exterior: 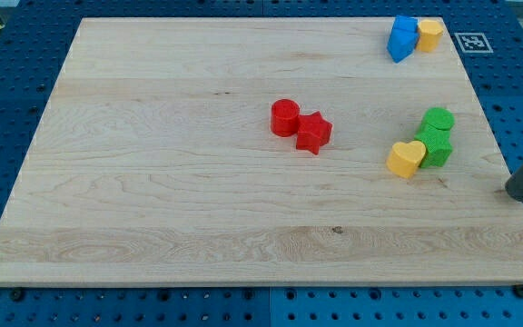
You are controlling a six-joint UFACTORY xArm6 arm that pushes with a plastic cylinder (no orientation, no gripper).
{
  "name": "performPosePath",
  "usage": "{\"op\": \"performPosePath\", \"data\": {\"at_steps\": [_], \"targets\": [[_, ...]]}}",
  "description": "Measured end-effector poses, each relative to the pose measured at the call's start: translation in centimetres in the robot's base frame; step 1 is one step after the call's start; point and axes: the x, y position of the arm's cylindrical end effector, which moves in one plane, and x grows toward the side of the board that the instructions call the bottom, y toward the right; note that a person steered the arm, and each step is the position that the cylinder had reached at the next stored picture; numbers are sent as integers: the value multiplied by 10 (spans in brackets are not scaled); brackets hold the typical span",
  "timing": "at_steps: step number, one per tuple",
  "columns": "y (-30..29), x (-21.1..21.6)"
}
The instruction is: Separate yellow heart and green star
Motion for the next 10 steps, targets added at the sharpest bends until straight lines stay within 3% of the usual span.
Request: {"op": "performPosePath", "data": {"at_steps": [2,4,6,8,10], "targets": [[-14,2],[-64,16],[-94,-26],[-99,-10],[-132,-54]]}}
